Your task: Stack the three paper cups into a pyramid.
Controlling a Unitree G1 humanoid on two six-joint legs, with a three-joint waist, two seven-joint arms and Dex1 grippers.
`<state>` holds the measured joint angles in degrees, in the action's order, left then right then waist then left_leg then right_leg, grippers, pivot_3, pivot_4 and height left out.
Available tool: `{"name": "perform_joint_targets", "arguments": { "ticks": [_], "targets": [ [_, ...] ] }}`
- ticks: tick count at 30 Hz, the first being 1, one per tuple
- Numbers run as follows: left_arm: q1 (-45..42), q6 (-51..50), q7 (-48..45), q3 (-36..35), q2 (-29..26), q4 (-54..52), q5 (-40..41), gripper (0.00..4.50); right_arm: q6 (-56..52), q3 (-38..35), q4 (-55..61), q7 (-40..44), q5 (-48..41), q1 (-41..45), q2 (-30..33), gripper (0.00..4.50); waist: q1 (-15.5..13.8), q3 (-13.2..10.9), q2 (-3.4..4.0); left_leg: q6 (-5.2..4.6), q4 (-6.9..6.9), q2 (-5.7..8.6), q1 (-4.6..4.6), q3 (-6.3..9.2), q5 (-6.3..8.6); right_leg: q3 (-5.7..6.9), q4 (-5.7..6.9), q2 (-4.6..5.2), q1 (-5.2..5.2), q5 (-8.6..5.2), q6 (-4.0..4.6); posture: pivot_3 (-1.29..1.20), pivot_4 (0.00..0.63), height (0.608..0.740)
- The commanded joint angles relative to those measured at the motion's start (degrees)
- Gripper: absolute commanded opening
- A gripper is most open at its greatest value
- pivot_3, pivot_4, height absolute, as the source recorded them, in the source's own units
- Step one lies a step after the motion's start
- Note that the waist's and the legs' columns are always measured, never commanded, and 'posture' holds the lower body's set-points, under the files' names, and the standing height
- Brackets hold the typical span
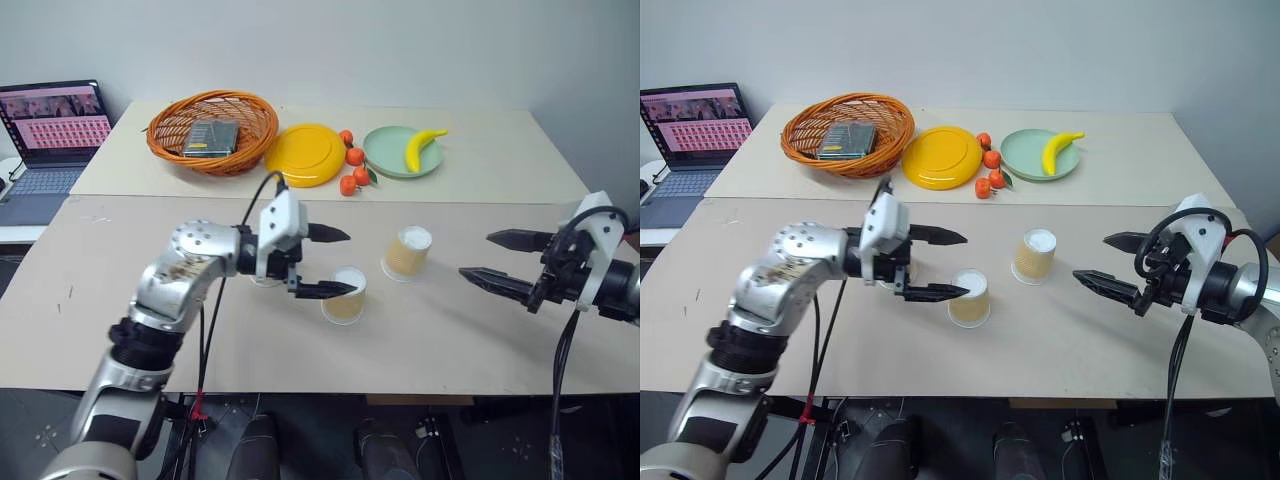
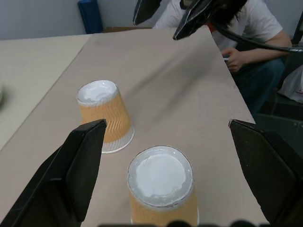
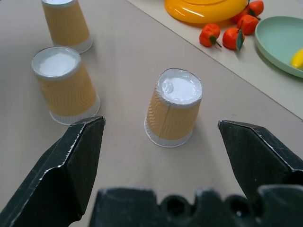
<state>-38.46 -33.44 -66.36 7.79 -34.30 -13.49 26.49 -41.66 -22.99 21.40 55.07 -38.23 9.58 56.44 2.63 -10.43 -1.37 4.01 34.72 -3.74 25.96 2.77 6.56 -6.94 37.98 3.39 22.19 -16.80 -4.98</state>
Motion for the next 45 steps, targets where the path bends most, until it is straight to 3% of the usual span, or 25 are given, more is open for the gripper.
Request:
{"name": "perform_joint_targets", "arguments": {
  "ticks": [1,7,12,19,25,30,45],
  "targets": [
    [-1.95,-6.22,0.35,-3.89,-3.63,-5.29,4.9,4.41,0.82,0.58,0.12,2.86,-2.17,2.68,1.15,4.5,0.0,0.0,0.0,0.0,0.01,0.0,-0.01,0.0,0.0,0.0,0.01,0.0,0.0,-0.01,-0.01,0.0,0.15,0.732],
    [-0.82,-14.41,2.2,-10.82,-10.77,-8.46,11.09,4.41,0.93,4.98,-2.15,8.48,-4.85,9.36,0.38,4.5,0.1,-0.05,-0.03,0.0,0.01,-0.02,0.01,0.01,0.0,0.02,-0.01,0.0,0.03,-0.05,-0.07,0.0,0.15,0.732],
    [3.22,-15.48,7.36,-17.94,-13.76,-9.12,11.98,4.41,1.31,10.56,-5.16,14.25,-5.29,16.03,0.37,4.5,0.05,-0.07,-0.06,0.0,-0.04,-0.03,-0.01,0.0,0.0,0.03,-0.02,-0.01,0.03,-0.05,-0.04,0.0,0.15,0.732],
    [16.19,-15.83,17.08,-28.06,-13.63,-15.26,11.68,4.41,3.36,19.5,-13.05,21.4,-1.87,27.8,-1.22,4.5,0.16,-0.09,-0.08,0.0,-0.04,-0.05,-0.01,-0.03,0.0,0.01,-0.03,-0.01,0.07,-0.02,0.01,0.0,0.15,0.732],
    [27.4,-11.73,22.67,-32.09,-10.92,-18.85,9.92,4.41,4.26,21.98,-16.04,24.07,0.05,31.19,-2.25,4.5,-0.33,-0.11,-0.12,0.01,-0.1,-0.06,0.02,-0.01,0.01,0.05,-0.05,0.0,0.1,0.01,0.15,0.0,0.15,0.732],
    [30.68,-6.1,26.44,-30.13,-8.48,-20.48,6.07,4.41,5.4,21.99,-17.11,25.34,1.53,31.0,-2.64,4.5,-0.59,-0.13,-0.16,0.01,-0.07,-0.06,0.03,-0.02,0.01,0.08,-0.05,0.01,0.09,0.02,0.16,0.0,0.15,0.732],
    [27.57,-0.8,35.42,-18.34,1.4,-16.27,0.02,4.41,2.55,16.9,-13.22,23.57,0.4,27.85,1.7,4.5,-0.52,-0.13,-0.17,0.01,-0.06,-0.04,0.04,-0.02,0.01,0.05,-0.05,0.0,0.1,0.03,0.16,0.0,0.15,0.732]
  ]
}}
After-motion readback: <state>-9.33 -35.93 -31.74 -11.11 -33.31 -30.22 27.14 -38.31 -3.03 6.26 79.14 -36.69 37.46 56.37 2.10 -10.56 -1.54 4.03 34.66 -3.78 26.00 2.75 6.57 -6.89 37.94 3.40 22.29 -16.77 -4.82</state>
